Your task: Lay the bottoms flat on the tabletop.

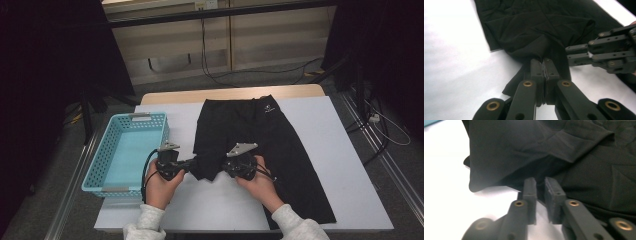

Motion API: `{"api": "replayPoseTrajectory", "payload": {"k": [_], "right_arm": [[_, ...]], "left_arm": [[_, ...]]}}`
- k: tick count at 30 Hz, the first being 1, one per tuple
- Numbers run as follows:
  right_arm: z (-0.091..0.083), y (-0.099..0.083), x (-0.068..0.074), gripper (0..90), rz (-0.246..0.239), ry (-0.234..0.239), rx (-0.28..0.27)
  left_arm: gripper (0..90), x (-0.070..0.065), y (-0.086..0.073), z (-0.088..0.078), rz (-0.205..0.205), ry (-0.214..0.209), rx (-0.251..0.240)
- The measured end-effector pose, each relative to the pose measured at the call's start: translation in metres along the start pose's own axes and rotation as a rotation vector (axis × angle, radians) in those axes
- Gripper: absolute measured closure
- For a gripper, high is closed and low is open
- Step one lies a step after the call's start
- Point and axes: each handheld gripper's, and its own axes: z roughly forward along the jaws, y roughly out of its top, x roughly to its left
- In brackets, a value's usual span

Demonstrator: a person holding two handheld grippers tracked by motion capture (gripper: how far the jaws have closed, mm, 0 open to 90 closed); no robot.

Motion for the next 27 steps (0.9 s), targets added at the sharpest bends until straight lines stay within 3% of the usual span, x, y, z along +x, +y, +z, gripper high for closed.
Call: {"api": "replayPoseTrajectory", "payload": {"k": [2, 7, 14, 19, 22, 24, 27], "right_arm": [[0.000, 0.000, 0.000, 89.5, -0.005, 0.009, 0.005], [-0.005, -0.001, 0.000, 90.0, -0.034, 0.025, 0.017], [-0.027, -0.015, 0.007, 90.0, -0.075, 0.057, 0.055], [-0.030, -0.018, 0.010, 90.0, -0.057, 0.051, 0.036], [-0.027, -0.012, 0.011, 77.8, -0.033, 0.037, 0.000], [-0.021, -0.007, 0.012, 64.9, -0.034, 0.010, 0.002], [-0.009, -0.003, 0.012, 61.4, -0.043, 0.017, 0.031]], "left_arm": [[89.2, -0.003, 0.001, -0.001, 0.000, -0.003, -0.004], [89.2, -0.005, 0.002, -0.003, -0.007, -0.031, 0.004], [89.2, -0.003, 0.002, -0.004, -0.026, -0.027, 0.017], [89.2, -0.006, 0.003, -0.004, -0.012, -0.018, 0.015], [89.2, -0.006, 0.002, -0.003, -0.008, -0.010, 0.019], [89.2, -0.005, 0.000, -0.002, -0.021, -0.011, 0.027], [89.2, -0.004, -0.001, -0.002, -0.025, -0.014, 0.036]]}}
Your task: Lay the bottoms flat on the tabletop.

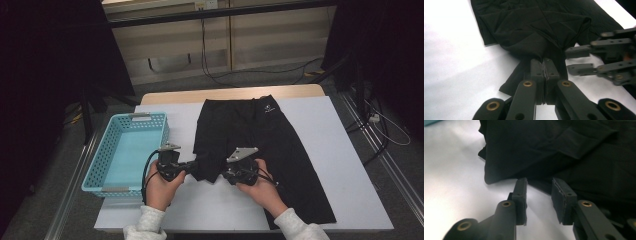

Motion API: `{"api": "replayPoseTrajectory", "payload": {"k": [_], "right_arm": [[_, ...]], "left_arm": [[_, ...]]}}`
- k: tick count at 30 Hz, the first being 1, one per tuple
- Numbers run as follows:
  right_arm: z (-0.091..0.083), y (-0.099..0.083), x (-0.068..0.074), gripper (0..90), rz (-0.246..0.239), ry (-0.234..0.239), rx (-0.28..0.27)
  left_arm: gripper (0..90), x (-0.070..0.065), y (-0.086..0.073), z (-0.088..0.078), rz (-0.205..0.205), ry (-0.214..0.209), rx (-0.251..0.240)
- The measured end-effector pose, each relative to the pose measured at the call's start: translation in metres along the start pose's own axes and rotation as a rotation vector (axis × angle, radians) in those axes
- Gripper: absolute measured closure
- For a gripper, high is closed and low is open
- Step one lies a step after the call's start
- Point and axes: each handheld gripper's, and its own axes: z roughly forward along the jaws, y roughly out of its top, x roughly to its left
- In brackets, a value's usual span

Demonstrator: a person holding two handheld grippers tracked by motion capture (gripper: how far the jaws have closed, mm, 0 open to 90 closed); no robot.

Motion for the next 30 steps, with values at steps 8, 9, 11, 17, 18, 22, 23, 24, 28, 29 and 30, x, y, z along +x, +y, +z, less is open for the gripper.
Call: {"api": "replayPoseTrajectory", "payload": {"k": [8, 9, 11, 17, 18, 22, 23, 24, 28, 29, 30], "right_arm": [[0.010, 0.006, 0.003, 88.2, -0.027, 0.026, -0.009], [0.010, 0.006, 0.003, 90.0, -0.022, 0.045, -0.009], [0.010, 0.006, 0.001, 90.0, -0.010, 0.054, -0.011], [-0.002, -0.001, 0.002, 90.0, -0.024, 0.073, 0.019], [-0.004, -0.003, 0.002, 90.0, -0.026, 0.076, 0.022], [-0.009, -0.005, 0.000, 90.0, -0.019, 0.060, 0.016], [-0.009, -0.005, -0.001, 90.0, -0.001, 0.054, 0.000], [-0.007, -0.004, -0.001, 87.3, 0.003, 0.044, -0.008], [0.002, 0.003, -0.006, 71.0, 0.042, -0.018, -0.043], [0.003, 0.005, -0.006, 72.2, 0.059, -0.011, -0.067], [0.005, 0.007, -0.007, 70.5, 0.065, -0.003, -0.074]], "left_arm": [[89.2, 0.000, -0.002, 0.002, 0.008, 0.009, 0.007], [89.2, -0.001, -0.002, 0.002, 0.009, 0.011, 0.006], [89.2, -0.001, -0.002, 0.001, 0.008, 0.017, -0.002], [89.2, 0.001, 0.000, -0.004, 0.003, 0.021, -0.020], [89.2, 0.001, 0.001, -0.004, 0.006, 0.022, -0.019], [89.2, 0.002, 0.002, -0.005, 0.002, 0.026, -0.030], [89.2, 0.002, 0.003, -0.005, -0.003, 0.026, -0.039], [89.2, 0.003, 0.003, -0.005, -0.006, 0.025, -0.044], [89.0, 0.005, 0.005, -0.004, -0.013, 0.026, -0.059], [88.9, 0.005, 0.004, -0.004, -0.013, 0.030, -0.061], [88.9, 0.006, 0.004, -0.003, -0.014, 0.031, -0.058]]}}
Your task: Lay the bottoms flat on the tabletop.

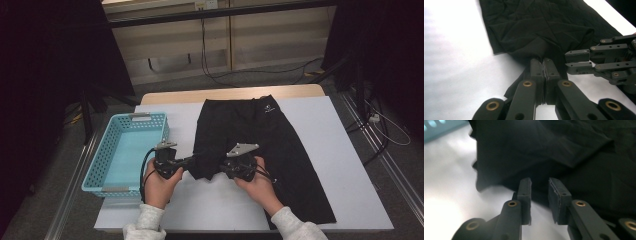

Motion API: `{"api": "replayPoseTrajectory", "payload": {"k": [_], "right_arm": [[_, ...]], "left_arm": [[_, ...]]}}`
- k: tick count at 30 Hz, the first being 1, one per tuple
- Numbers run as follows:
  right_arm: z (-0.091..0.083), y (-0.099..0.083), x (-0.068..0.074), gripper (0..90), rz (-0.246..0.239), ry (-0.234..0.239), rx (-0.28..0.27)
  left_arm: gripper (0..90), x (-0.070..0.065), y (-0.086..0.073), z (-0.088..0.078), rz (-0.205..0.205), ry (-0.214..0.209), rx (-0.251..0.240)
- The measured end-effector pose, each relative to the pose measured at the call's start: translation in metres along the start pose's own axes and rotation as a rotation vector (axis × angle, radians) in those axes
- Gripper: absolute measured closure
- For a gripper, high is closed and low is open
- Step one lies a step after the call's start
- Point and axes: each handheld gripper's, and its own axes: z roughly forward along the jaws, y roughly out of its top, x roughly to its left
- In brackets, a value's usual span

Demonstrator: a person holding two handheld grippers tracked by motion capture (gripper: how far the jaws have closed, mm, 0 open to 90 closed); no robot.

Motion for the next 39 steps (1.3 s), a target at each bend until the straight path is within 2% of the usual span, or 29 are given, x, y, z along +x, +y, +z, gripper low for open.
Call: {"api": "replayPoseTrajectory", "payload": {"k": [2, 3, 5, 6, 8, 9, 15, 19, 22, 27, 33, 36, 39], "right_arm": [[0.003, 0.002, 0.001, 66.4, 0.020, -0.012, -0.029], [0.006, 0.003, 0.001, 61.4, 0.023, -0.018, -0.022], [0.015, 0.001, 0.001, 61.3, 0.016, -0.033, 0.004], [0.017, 0.002, 0.002, 67.8, 0.006, -0.045, 0.003], [0.016, 0.005, 0.003, 87.9, -0.025, -0.047, 0.023], [0.016, 0.004, 0.002, 88.6, -0.008, -0.029, 0.025], [0.007, 0.001, 0.002, 89.6, -0.044, 0.003, 0.056], [-0.006, -0.006, 0.001, 89.5, -0.042, 0.044, 0.072], [-0.014, -0.010, 0.004, 89.5, -0.088, 0.031, 0.093], [-0.020, -0.012, 0.005, 89.6, -0.101, 0.027, 0.101], [-0.031, -0.013, -0.003, 89.5, -0.073, 0.026, 0.085], [-0.032, -0.014, -0.006, 89.4, -0.072, 0.032, 0.085], [-0.029, -0.016, -0.006, 89.3, -0.065, 0.037, 0.089]], "left_arm": [[88.9, 0.000, 0.000, 0.002, 0.003, 0.000, 0.003], [88.9, 0.000, 0.000, 0.002, 0.006, 0.002, 0.008], [89.0, -0.001, -0.001, 0.003, 0.004, 0.003, 0.006], [89.0, -0.001, -0.001, 0.003, 0.010, 0.003, 0.012], [89.1, -0.002, -0.001, 0.003, 0.008, 0.004, 0.008], [89.1, -0.002, -0.001, 0.002, 0.009, 0.003, 0.008], [89.1, 0.001, -0.002, -0.002, -0.001, 0.009, 0.001], [89.0, 0.003, -0.002, -0.003, -0.002, 0.013, 0.003], [88.9, 0.003, -0.003, -0.001, -0.015, 0.018, 0.008], [88.6, 0.005, -0.004, 0.004, -0.016, 0.030, 0.022], [88.8, 0.010, -0.007, 0.012, -0.024, 0.041, 0.044], [88.6, 0.013, -0.013, 0.021, -0.039, 0.039, 0.061], [82.5, 0.014, -0.017, 0.027, -0.038, 0.046, 0.065]]}}
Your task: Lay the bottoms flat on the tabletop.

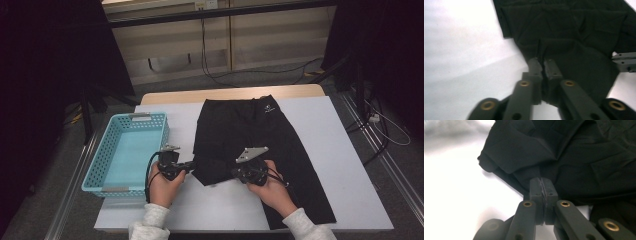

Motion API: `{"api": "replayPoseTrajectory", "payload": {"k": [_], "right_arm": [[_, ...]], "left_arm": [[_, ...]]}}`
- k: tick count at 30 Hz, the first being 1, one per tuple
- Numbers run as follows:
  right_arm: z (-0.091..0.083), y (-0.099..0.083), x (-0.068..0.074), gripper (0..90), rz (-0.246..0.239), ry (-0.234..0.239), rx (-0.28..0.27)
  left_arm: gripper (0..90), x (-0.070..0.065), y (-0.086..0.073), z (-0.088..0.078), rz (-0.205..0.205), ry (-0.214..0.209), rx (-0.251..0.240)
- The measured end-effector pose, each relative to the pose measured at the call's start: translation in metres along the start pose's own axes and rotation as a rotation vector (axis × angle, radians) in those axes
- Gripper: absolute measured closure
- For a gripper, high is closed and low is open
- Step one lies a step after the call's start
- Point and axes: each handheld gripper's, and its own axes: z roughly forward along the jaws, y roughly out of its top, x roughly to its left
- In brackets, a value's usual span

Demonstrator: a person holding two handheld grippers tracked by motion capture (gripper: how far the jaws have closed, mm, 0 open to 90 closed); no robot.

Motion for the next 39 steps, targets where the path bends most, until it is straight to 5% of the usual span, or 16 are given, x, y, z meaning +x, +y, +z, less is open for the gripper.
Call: {"api": "replayPoseTrajectory", "payload": {"k": [7, 14, 18, 26, 33, 39], "right_arm": [[0.002, 0.000, 0.000, 89.1, 0.007, -0.003, -0.006], [0.004, 0.000, 0.002, 88.8, 0.004, -0.001, -0.003], [0.007, -0.001, 0.004, 88.5, -0.009, -0.001, -0.001], [0.007, -0.003, 0.005, 88.7, -0.007, -0.007, -0.010], [0.003, -0.006, 0.003, 88.7, -0.010, -0.002, -0.015], [-0.001, -0.008, 0.003, 88.8, -0.008, 0.002, -0.009]], "left_arm": [[56.1, -0.013, 0.010, -0.014, 0.088, -0.006, -0.072], [45.4, -0.027, 0.004, -0.001, 0.137, -0.066, -0.026], [53.4, -0.025, -0.005, 0.017, 0.145, -0.064, 0.044], [88.4, -0.026, -0.005, 0.022, 0.120, -0.050, 0.066], [90.0, -0.020, 0.011, 0.000, 0.073, -0.093, 0.009], [90.0, -0.015, 0.013, -0.002, 0.061, -0.082, -0.005]]}}
